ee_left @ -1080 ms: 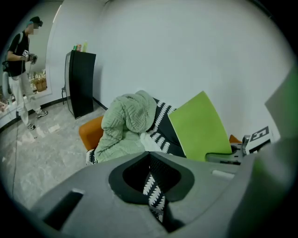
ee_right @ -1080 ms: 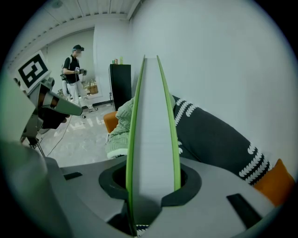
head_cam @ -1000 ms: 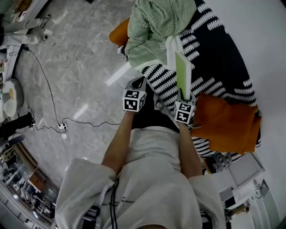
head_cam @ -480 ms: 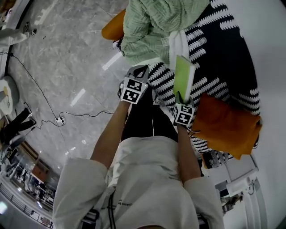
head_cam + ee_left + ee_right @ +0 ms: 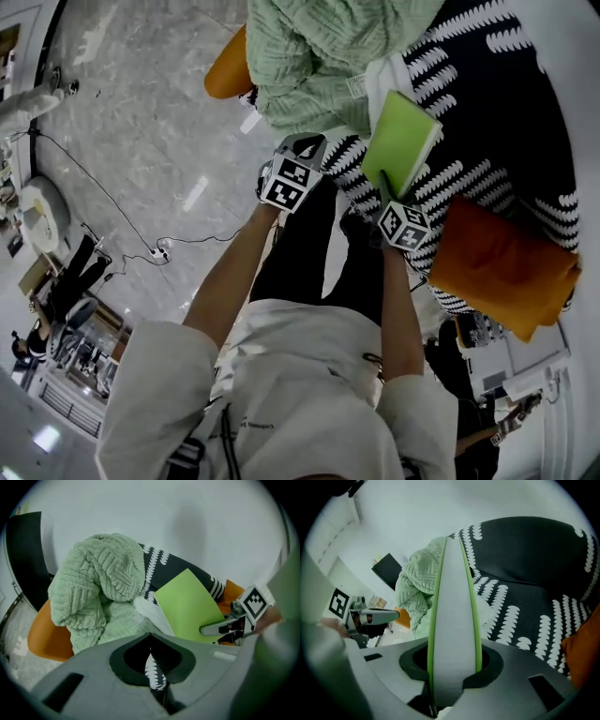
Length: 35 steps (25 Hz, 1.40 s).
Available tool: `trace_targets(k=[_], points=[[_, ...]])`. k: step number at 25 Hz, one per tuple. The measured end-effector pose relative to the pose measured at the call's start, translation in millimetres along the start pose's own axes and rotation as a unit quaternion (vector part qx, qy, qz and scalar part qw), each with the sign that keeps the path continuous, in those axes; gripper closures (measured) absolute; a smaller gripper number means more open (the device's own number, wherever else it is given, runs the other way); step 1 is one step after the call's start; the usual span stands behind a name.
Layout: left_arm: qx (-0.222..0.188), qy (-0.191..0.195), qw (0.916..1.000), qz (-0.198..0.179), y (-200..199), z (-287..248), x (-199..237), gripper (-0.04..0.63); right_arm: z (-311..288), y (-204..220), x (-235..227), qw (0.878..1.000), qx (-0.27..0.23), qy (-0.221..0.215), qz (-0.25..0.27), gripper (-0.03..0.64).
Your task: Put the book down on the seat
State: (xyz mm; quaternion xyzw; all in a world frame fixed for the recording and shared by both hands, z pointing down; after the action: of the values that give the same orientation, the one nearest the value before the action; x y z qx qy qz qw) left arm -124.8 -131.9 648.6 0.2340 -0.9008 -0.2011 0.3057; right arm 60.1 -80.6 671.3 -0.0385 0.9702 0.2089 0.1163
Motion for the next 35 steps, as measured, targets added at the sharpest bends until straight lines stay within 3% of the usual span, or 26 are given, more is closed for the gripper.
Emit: trace_targets(k=[5, 8, 11, 13, 17, 20, 22, 24, 30, 35], points=[[-0.016, -0.002, 0.9999, 0.004, -39, -25, 44, 0.588, -36, -27, 6, 0.999, 0.002, -0.017, -0.035, 0.488], [-0.015, 0.003, 0.9998, -0.009, -58, -46, 66, 0.586, -55, -41, 20, 0.994, 0.001, -0.064, -0.092, 0.488], [-0.008, 0.013, 0.9995, -0.027, -64, -65, 76, 0.588, -77, -43, 36, 0.98, 0.009, -0.118, -0.157, 0.486], [-0.005, 0.018, 0.9993, -0.034, -68, -79, 78, 0.588, -93, -46, 40, 0.963, 0.02, -0.159, -0.217, 0.486], [0.01, 0.036, 0.998, -0.051, -66, -94, 70, 0.588, -111, -51, 52, 0.912, 0.022, -0.247, -0.327, 0.485], [0.024, 0.051, 0.9967, -0.058, -58, -103, 69, 0.587, -127, -47, 63, 0.879, 0.018, -0.306, -0.364, 0.483], [0.038, 0.059, 0.9955, -0.063, -50, -110, 67, 0.588, -134, -43, 64, 0.869, 0.014, -0.323, -0.373, 0.482], [0.054, 0.062, 0.9944, -0.067, -41, -119, 64, 0.588, -137, -40, 60, 0.867, 0.007, -0.325, -0.377, 0.482], [0.079, 0.062, 0.993, -0.062, -25, -140, 68, 0.586, -147, -28, 50, 0.879, 0.014, -0.291, -0.378, 0.463], [0.099, 0.049, 0.9903, -0.084, -13, -150, 72, 0.586, -151, -20, 45, 0.903, 0.031, -0.233, -0.359, 0.44]])
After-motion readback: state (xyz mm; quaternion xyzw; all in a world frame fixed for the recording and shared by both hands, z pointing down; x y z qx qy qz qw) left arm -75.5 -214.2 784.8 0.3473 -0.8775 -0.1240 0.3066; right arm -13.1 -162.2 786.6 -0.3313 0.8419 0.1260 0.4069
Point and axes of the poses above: the fingertips, and each gripper's own axes: z backward along the fingers, x to its left, y out of its underside, the point moved 2 cm from there along z, backward along the fingers, and after that the axes turned 12 degrees about y, right-handed, at the moved point
